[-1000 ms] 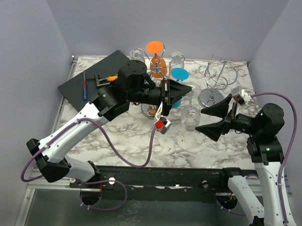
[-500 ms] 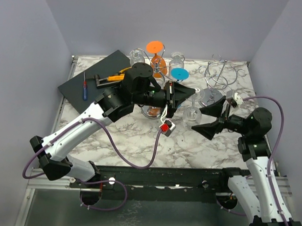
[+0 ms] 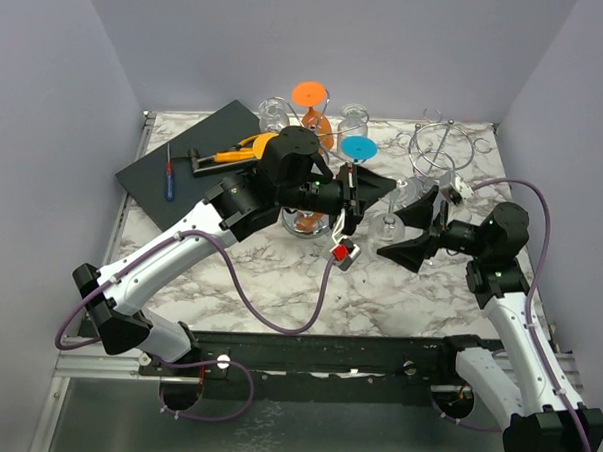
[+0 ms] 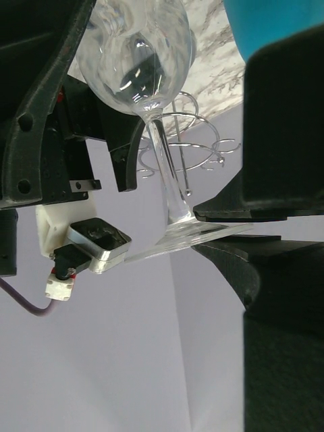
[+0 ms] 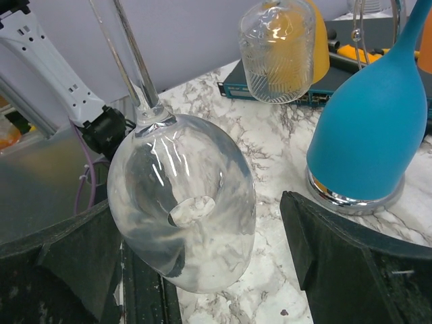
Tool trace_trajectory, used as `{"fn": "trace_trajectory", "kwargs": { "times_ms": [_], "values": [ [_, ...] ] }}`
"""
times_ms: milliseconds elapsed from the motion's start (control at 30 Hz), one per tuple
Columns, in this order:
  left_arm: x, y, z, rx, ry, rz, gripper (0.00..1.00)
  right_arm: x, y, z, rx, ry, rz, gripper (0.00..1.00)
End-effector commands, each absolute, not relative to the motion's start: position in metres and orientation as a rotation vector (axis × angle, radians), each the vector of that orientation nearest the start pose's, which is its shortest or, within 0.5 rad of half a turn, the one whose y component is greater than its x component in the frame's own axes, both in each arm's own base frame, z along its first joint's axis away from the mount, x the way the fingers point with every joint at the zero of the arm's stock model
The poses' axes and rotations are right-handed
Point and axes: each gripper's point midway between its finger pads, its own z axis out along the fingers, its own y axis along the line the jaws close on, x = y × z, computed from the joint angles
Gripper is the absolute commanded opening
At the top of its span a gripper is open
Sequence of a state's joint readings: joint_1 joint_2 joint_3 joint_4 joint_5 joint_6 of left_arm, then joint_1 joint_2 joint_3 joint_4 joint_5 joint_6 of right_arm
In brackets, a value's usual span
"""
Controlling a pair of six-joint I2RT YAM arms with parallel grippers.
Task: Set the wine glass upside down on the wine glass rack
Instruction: Turn the wine glass upside down at the wine rack.
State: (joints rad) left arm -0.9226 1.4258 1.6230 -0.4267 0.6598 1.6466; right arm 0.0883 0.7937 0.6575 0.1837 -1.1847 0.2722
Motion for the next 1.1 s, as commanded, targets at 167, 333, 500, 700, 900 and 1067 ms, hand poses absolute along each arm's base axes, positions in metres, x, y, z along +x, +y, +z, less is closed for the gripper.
{"fn": "trace_trajectory", "kwargs": {
  "times_ms": [167,333,500,700,900,1067],
  "values": [
    [0.2,-0.404,0.472,1.644,-0.032,-0.043,0.0,0.205,0.188,0.3,-0.899,1.376,1.116,0.9],
    [0.201,-0.403,0.475,1.628,-0.03,-0.032,0.04,0.225,0.181,0.306,-0.832,1.373,0.994,0.67],
    [0.201,-0.4,0.479,1.608,-0.017,-0.023,0.33,0.239,0.173,0.316,-0.765,1.366,0.894,0.49],
    [0.21,-0.394,0.48,1.599,0.046,0.018,0.87,0.256,0.156,0.334,-0.628,1.327,0.754,0.46],
    [0.237,-0.371,0.485,1.556,0.279,0.104,0.99,0.294,0.119,0.354,-0.44,1.365,0.504,0.46],
    [0.262,-0.329,0.517,1.363,0.602,0.109,0.99,0.338,0.077,0.367,-0.269,1.423,0.268,0.43]
  ]
}}
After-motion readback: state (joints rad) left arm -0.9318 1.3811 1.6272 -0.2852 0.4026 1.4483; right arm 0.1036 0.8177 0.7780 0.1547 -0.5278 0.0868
